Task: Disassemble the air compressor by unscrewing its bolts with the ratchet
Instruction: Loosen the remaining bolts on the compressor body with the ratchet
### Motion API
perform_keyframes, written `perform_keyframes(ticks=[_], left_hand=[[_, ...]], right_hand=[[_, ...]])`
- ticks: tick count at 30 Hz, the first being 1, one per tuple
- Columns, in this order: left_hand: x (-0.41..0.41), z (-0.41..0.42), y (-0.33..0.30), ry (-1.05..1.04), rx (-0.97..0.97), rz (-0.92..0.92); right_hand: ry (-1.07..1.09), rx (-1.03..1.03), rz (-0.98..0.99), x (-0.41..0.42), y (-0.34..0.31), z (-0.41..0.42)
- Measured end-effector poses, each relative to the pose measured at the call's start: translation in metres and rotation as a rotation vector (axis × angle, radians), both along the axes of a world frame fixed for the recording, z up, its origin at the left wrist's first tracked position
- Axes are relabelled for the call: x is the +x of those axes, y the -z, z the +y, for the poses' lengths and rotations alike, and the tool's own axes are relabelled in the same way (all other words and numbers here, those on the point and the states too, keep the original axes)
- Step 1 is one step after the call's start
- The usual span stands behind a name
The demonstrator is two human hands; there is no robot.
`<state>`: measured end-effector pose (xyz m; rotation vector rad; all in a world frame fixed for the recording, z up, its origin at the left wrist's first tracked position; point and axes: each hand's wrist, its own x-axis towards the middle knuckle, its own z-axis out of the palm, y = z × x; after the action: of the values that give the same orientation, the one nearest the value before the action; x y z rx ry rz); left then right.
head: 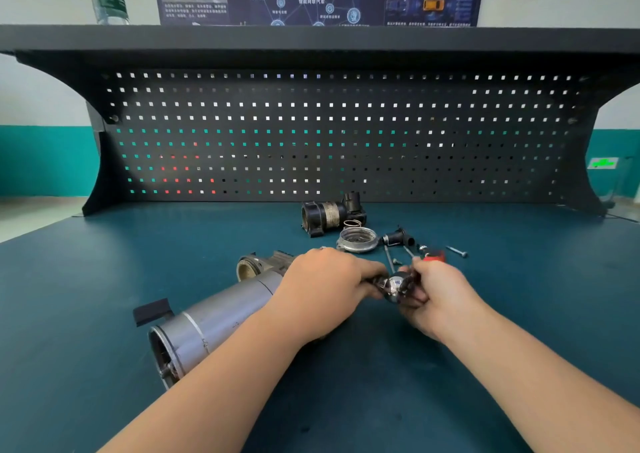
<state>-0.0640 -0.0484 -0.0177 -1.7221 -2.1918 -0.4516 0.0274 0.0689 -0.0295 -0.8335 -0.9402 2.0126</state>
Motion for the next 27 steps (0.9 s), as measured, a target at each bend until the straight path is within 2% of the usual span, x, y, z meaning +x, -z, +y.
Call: perform_keyframes(ticks=[1,3,4,6,8,10,11,12,13,14,16,18,20,21,22,24,25,27], left_hand=[[0.000,0.000,0.000,0.001,0.002,-0.002],[0.000,-0.001,0.000,0.016,-0.005,0.010],[0.000,-0.002,0.000,0.027,-0.014,0.022],[-0.001,-0.002,-0.001,0.045,-0.042,0.034],[-0.002,-0.003,-0.002,0.043,-0.059,0.015],[-0.002,-0.002,-0.001,0.031,-0.034,0.017],[-0.001,-0.001,-0.001,0.020,-0.015,0.035],[0.000,-0.001,0.000,0.008,-0.003,0.050],[0.000,-0.001,0.000,0.006,0.002,0.052],[0.001,-0.001,0.000,0.012,-0.001,0.045],[0.000,-0.001,0.000,0.021,-0.017,0.033],[0.000,0.000,-0.001,0.024,-0.018,0.031],[0.000,0.000,-0.001,0.022,-0.004,0.022],[0.000,0.000,-0.001,0.021,0.004,0.009],[0.000,0.000,-0.001,0.021,0.005,-0.006],[-0.001,0.000,-0.002,0.024,-0.013,-0.029],[-0.002,-0.001,-0.002,0.026,-0.033,-0.027],[-0.001,-0.002,-0.003,0.036,-0.079,0.007]], right_hand=[[-0.016,-0.034,0.004,-0.001,0.000,-0.001],[0.032,0.120,-0.019,-0.002,-0.003,-0.001],[0.071,0.297,-0.042,-0.001,-0.005,-0.002],[0.113,0.781,-0.084,0.005,-0.009,-0.005],[0.072,1.268,-0.057,0.014,-0.011,-0.013],[0.055,1.737,-0.141,0.020,-0.011,-0.018],[0.089,1.915,-0.188,0.021,-0.009,-0.020],[0.116,2.000,-0.208,0.020,-0.007,-0.020],[0.133,1.962,-0.209,0.019,-0.007,-0.022],[0.135,1.829,-0.177,0.018,-0.006,-0.023],[0.177,1.467,-0.140,0.014,-0.007,-0.019],[0.215,1.008,-0.196,0.009,-0.009,-0.009],[0.122,0.413,-0.115,0.005,-0.007,0.000],[0.061,0.187,-0.051,0.003,-0.004,0.001],[0.019,0.059,-0.019,0.002,-0.002,0.001],[-0.001,0.064,-0.045,0.000,-0.001,0.001],[0.027,0.179,-0.065,-0.001,-0.001,0.000],[0.111,0.544,-0.073,0.003,-0.005,-0.003]])
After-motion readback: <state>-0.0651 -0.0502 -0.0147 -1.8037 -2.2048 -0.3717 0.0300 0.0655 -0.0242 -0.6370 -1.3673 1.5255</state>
